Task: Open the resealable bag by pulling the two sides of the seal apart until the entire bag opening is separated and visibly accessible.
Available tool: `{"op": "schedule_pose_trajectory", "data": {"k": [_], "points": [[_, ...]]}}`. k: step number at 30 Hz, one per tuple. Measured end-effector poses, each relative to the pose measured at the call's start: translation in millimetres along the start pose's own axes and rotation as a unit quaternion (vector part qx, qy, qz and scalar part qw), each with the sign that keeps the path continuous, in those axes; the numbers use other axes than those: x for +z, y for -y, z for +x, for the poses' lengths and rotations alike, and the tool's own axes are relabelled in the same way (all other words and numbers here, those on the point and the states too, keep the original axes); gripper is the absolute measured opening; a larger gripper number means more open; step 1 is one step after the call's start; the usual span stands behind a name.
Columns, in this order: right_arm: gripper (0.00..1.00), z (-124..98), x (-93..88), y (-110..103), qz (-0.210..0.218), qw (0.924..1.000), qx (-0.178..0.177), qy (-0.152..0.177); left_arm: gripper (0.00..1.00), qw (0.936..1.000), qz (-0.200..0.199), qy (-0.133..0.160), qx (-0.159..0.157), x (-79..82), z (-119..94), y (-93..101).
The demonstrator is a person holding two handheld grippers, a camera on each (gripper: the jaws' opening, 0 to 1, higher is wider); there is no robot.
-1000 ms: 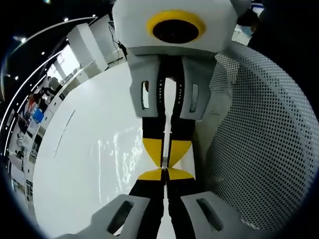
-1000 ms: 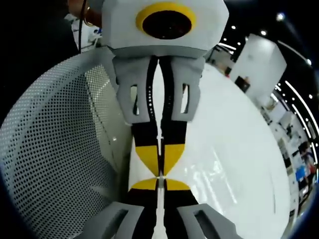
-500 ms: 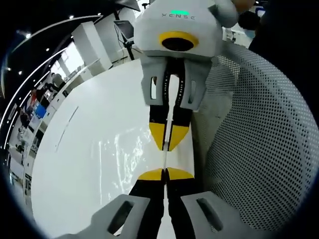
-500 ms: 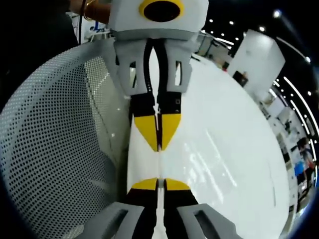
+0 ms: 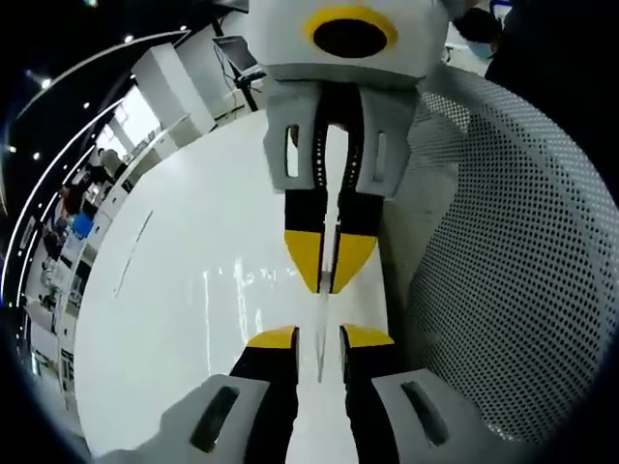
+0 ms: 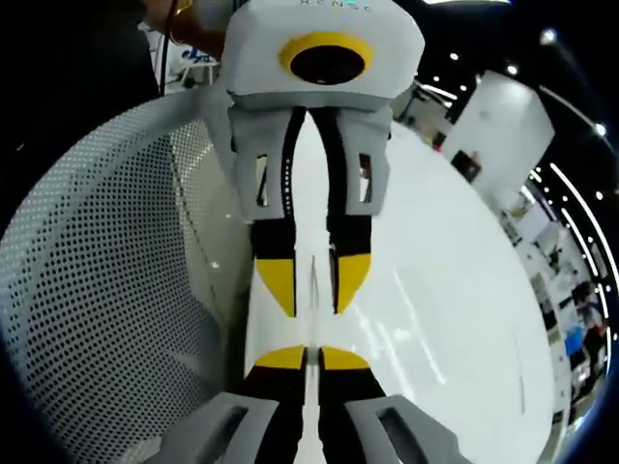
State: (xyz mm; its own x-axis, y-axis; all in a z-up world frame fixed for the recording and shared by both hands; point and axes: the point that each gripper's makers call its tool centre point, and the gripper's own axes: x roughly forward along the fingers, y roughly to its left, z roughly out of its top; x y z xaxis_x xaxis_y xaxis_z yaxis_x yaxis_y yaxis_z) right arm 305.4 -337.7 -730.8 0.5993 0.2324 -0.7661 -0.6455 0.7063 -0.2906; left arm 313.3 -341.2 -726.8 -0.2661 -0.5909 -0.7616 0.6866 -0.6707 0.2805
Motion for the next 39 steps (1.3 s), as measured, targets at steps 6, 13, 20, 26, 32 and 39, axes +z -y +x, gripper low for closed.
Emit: {"op": "schedule_pose_trajectory", "data": {"k": [6, 13, 20, 26, 32, 39], "points": [[0.00, 2.9, 2.9, -3.4, -0.003, 1.0000, 0.004, 0.002, 0.07, 1.0000, 0.003, 0.006, -0.006, 6.2, 1.3, 1.2], [0.00, 2.5, 4.1, -1.3, -0.009, 1.0000, -0.001, 0.002, 0.00, 0.9998, 0.009, 0.006, -0.016, 8.3, 4.0, 4.7], [0.00, 1.4, 1.6, -2.5, -0.008, 1.0000, 0.000, 0.002, 0.00, 0.9994, 0.021, 0.016, -0.022, 9.9, 5.5, 6.5], [0.00, 1.5, 1.4, -2.0, 0.007, 0.9999, 0.001, 0.008, 0.00, 0.9994, 0.013, 0.024, -0.023, 10.7, 4.3, 5.9], [0.00, 2.5, 2.3, -2.4, 0.020, 0.9997, 0.002, 0.013, 0.00, 0.9994, 0.015, 0.022, -0.023, 10.1, 2.8, 6.1], [0.00, 0.5, -2.3, -2.0, 0.030, 0.9995, -0.003, 0.012, 0.00, 0.9992, 0.024, 0.026, -0.018, 11.1, 0.5, 5.6]]}}
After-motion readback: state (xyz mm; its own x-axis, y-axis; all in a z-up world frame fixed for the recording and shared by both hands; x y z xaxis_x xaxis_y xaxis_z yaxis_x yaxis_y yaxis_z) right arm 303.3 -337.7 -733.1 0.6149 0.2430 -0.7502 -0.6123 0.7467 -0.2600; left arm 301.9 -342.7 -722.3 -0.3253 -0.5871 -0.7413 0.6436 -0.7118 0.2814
